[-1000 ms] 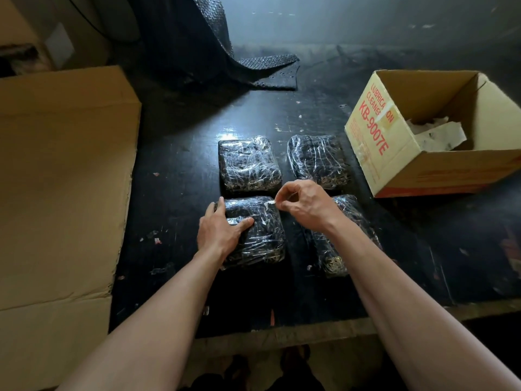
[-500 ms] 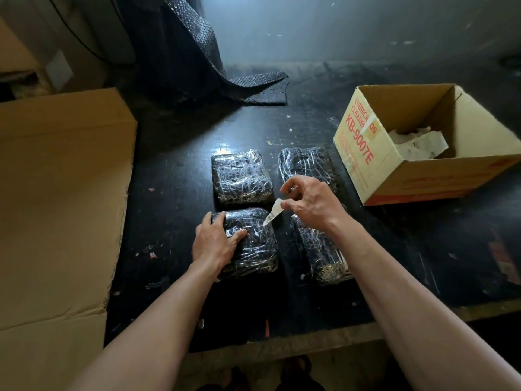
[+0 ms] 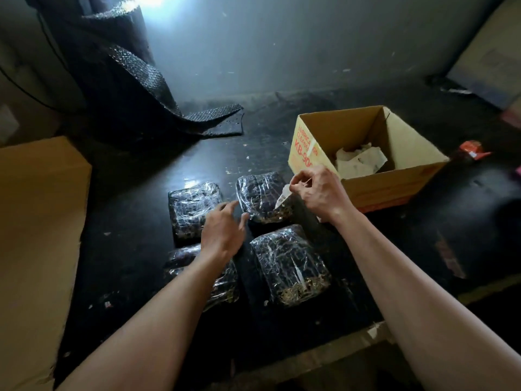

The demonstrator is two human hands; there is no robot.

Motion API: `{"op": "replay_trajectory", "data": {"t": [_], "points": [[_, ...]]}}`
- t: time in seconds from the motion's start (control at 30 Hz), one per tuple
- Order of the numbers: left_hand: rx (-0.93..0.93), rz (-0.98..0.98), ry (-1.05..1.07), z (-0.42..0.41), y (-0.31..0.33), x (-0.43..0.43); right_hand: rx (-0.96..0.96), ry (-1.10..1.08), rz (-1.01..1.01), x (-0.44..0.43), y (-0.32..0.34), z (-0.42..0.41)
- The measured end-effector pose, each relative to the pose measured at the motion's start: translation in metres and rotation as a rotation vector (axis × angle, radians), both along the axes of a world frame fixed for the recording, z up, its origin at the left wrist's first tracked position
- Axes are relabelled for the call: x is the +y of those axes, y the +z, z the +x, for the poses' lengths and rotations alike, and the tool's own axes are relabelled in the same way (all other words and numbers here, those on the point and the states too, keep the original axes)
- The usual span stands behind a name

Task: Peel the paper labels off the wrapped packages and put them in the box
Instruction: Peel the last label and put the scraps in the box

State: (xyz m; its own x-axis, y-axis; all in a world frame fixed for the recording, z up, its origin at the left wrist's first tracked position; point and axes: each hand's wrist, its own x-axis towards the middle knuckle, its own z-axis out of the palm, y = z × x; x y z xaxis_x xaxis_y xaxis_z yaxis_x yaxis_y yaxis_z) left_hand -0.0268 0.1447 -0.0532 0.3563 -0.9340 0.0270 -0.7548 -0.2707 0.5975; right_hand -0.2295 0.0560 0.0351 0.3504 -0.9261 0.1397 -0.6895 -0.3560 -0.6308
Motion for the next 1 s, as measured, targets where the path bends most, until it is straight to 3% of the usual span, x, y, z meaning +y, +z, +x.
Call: {"op": "replay_trajectory", "data": {"t": [0.27,0.47,0.7,1.0], "points": [[0.173,-0.031,-0.167,-0.102,0.041,-0.122,0.009,-0.242,-0.163,-0.081,0.012,-0.086],[0.263,0.018,-0.143,-0.158,0.028,-0.183,0.011,-0.317,-0.110,-0.127,-0.008,-0.128],[0.402,-0.022,-0.085,-0.183,-0.003,-0.203,0.067,-0.249,-0.010,-0.167,-0.034,-0.148],[0.398,-0.110,-0.051,-0.190,-0.007,-0.201,0.078,-0.231,0.067,-0.186,-0.046,-0.152]]}}
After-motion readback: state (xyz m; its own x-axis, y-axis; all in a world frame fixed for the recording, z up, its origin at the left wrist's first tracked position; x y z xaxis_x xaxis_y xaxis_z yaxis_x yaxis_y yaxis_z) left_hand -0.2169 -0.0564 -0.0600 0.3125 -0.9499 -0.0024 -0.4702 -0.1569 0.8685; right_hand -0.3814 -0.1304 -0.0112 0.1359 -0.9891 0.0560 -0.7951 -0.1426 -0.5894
